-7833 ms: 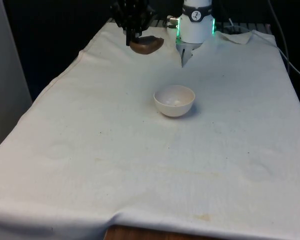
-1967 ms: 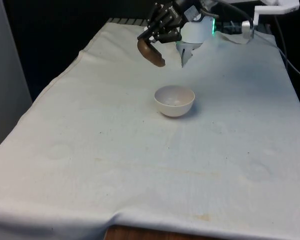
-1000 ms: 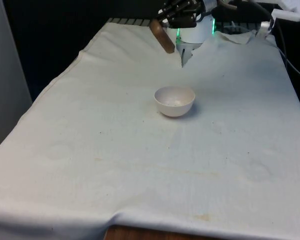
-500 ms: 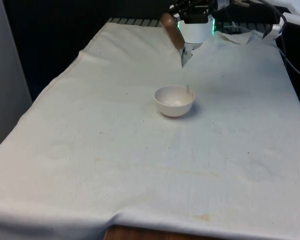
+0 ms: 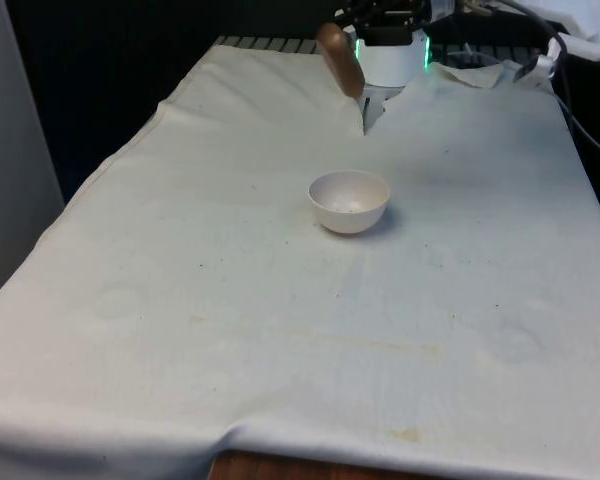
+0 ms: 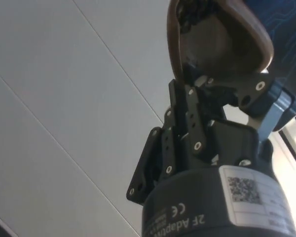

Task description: Pour the coffee beans from the cup into the bowl.

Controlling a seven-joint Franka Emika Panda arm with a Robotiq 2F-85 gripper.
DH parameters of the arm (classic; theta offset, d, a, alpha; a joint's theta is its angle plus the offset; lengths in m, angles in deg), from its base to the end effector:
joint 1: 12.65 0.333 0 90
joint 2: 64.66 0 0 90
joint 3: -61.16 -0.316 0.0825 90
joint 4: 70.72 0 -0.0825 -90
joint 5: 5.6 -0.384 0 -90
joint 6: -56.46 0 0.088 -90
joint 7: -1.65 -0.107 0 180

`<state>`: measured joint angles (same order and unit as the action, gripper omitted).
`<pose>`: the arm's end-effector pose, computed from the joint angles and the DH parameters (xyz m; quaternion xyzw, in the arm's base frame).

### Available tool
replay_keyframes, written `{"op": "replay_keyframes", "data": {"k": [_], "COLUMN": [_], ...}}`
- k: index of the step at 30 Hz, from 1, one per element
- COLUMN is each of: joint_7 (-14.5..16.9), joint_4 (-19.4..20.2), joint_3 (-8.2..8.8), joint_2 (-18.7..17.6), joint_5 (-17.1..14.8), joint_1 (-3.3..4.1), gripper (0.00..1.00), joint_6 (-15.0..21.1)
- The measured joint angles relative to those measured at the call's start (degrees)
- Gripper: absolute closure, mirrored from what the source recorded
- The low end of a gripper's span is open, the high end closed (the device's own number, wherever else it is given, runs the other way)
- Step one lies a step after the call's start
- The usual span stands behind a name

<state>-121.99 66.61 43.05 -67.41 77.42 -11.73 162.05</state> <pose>0.4725 0.0798 0.3098 0.7251 -0.3492 0.4529 0.3837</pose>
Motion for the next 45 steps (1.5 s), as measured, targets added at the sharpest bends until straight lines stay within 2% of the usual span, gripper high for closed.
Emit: {"op": "replay_keyframes", "data": {"k": [9, 21, 28, 31, 37, 40, 45], "joint_7": [-1.2, -1.1, -1.0, -1.0, -1.0, -1.8, -3.2], "joint_4": [3.3, 4.2, 5.0, 5.2, 5.6, 5.6, 4.8], "joint_3": [1.03, 0.23, -1.43, -1.78, -3.67, -4.58, -4.76], "joint_2": [1.7, 1.0, 0.6, 0.6, 0.3, -1.1, -3.7], "joint_5": [3.0, 7.0, 9.1, 9.2, 9.2, 9.7, 11.6], "joint_1": [-0.06, -0.06, 0.0, 0.0, 0.0, 0.0, 0.0], "gripper": [0.97, 0.97, 0.97, 0.97, 0.97, 0.97, 0.97], "joint_6": [-0.1, -2.0, -4.8, -5.2, -7.2, -8.7, -10.8]}}
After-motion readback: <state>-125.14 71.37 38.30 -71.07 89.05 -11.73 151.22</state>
